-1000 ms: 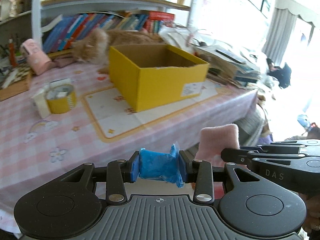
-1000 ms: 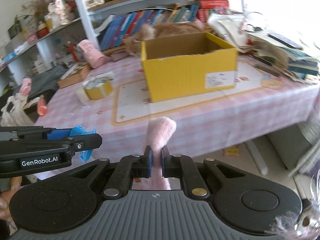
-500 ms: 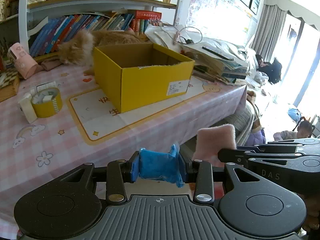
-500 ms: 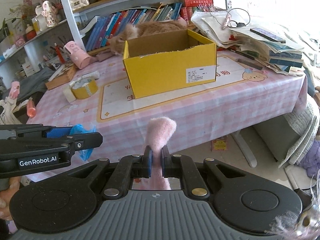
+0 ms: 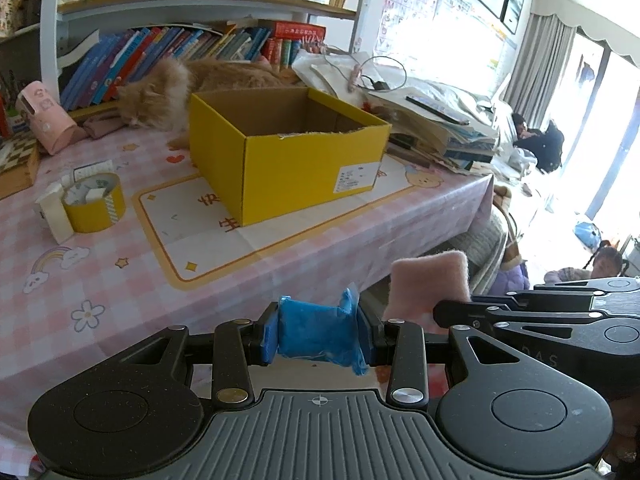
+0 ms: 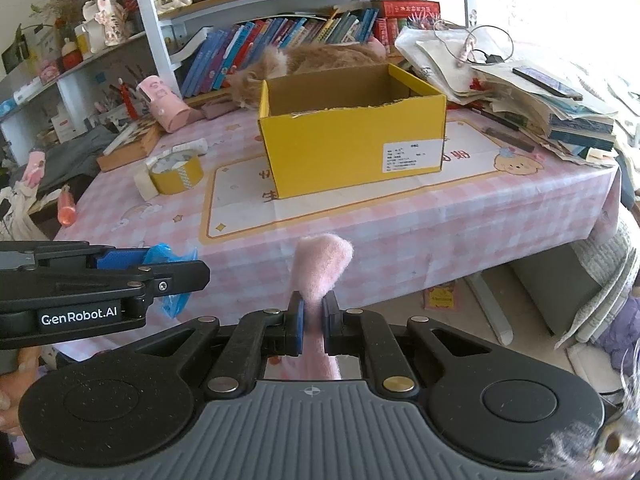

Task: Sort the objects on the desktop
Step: 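Lift the glove with the right tool while the left tool carries the blue packet toward the yellow box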

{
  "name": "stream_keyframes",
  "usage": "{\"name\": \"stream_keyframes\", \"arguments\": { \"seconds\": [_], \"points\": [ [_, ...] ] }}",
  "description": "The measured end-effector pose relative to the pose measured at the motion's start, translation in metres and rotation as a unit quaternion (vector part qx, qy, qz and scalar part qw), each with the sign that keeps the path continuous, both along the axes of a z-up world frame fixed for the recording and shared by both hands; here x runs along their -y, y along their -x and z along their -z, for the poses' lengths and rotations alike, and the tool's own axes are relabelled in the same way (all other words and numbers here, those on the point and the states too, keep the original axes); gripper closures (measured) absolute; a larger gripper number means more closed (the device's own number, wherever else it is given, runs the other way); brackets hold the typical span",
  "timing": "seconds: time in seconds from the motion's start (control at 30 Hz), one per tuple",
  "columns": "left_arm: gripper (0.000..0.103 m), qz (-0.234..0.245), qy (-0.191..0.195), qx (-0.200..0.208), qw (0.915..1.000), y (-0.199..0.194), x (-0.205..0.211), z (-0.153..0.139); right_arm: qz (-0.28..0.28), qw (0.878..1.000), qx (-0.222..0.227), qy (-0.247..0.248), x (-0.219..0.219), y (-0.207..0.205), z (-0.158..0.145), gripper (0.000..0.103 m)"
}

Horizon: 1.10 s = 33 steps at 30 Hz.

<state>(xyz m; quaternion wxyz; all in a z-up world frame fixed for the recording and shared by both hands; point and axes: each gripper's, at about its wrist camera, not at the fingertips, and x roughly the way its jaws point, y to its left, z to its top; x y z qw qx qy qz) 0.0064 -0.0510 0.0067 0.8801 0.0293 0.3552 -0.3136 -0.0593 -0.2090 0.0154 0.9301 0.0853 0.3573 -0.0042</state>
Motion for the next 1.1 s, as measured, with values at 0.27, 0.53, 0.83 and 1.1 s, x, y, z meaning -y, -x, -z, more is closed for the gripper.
{"name": "stream_keyframes", "arguments": {
  "seconds": [0.27, 0.53, 0.83, 1.1],
  "points": [
    [0.066, 0.019, 0.004, -0.007, 0.9998, -0.004, 0.015, 0.002, 0.018, 1.000, -0.010, 0.002, 0.011, 0.004, 0.001, 0.095],
    [0.066, 0.025, 0.005, 0.001, 0.9997, -0.016, 0.032, -0.002, 0.021, 1.000, -0.015, 0.003, 0.028, -0.006, 0.002, 0.095],
    [0.066, 0.033, 0.013, 0.010, 0.9993, -0.038, 0.051, -0.014, 0.027, 1.000, -0.014, 0.000, 0.048, -0.026, 0.002, 0.095],
    [0.066, 0.046, 0.025, 0.037, 0.9979, -0.058, 0.068, -0.033, 0.039, 0.999, -0.002, -0.008, 0.067, -0.045, -0.009, 0.095]
  ]
}}
